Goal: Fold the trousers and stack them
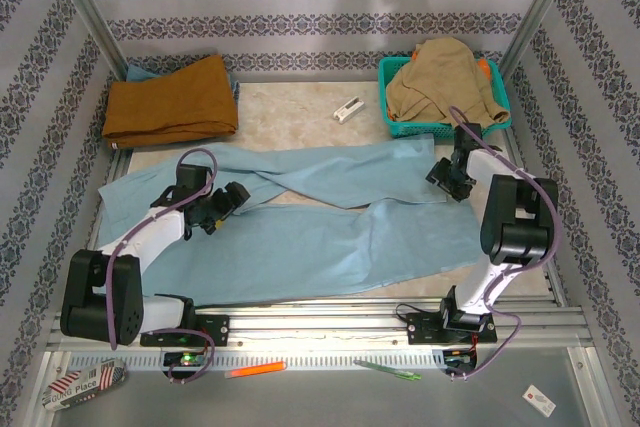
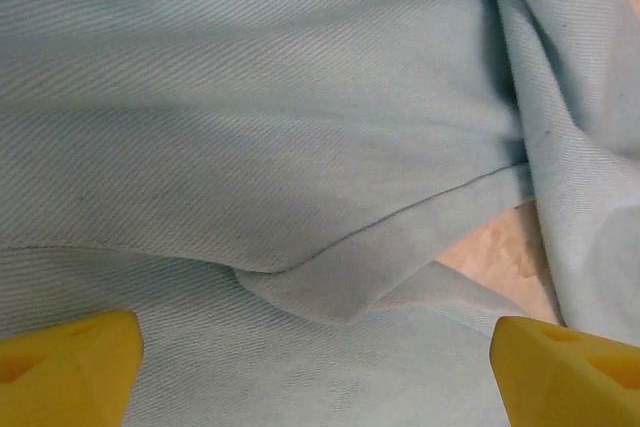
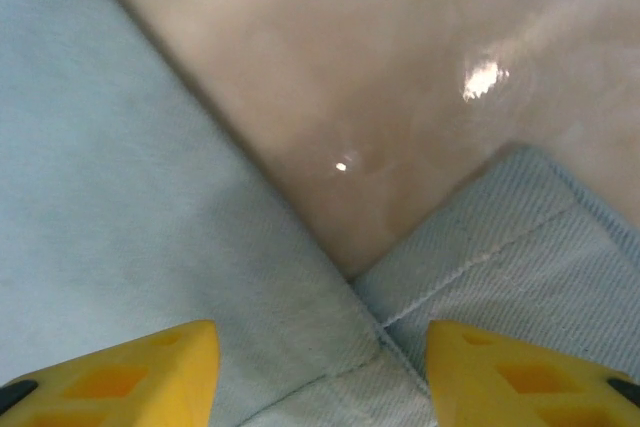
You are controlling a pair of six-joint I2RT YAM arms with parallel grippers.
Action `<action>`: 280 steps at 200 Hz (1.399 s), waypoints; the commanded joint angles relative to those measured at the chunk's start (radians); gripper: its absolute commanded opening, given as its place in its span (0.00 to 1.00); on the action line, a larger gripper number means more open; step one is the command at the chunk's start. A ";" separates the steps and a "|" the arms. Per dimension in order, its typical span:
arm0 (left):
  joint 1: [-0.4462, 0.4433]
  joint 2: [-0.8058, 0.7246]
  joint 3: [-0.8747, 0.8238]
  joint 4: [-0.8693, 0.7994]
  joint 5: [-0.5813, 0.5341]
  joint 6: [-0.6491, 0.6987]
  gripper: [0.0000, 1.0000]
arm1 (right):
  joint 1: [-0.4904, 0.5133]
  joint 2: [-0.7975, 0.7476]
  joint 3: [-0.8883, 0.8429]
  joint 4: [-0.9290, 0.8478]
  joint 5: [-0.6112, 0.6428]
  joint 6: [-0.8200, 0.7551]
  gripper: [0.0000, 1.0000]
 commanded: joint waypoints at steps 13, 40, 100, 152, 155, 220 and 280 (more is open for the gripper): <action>-0.004 0.010 -0.032 0.041 -0.029 0.016 0.90 | -0.002 0.013 -0.004 -0.031 -0.011 -0.007 0.35; -0.002 0.025 -0.019 0.024 -0.030 0.036 0.90 | -0.003 -0.049 -0.014 -0.028 -0.024 0.004 0.03; 0.008 0.015 -0.003 0.013 -0.031 0.049 0.90 | -0.019 -0.291 0.055 -0.140 0.105 -0.015 0.00; 0.008 -0.011 0.019 0.016 0.014 0.042 0.88 | -0.244 -0.317 0.005 -0.113 0.062 -0.001 0.00; 0.008 -0.012 0.020 0.017 0.017 0.040 0.88 | -0.254 -0.312 0.001 -0.102 0.049 0.003 0.00; 0.007 -0.007 0.104 -0.020 0.042 0.024 0.88 | -0.274 -0.231 -0.047 -0.064 -0.024 0.037 0.21; -0.080 0.240 0.413 -0.053 -0.029 0.045 0.89 | -0.074 -0.489 -0.121 -0.076 0.083 0.062 0.55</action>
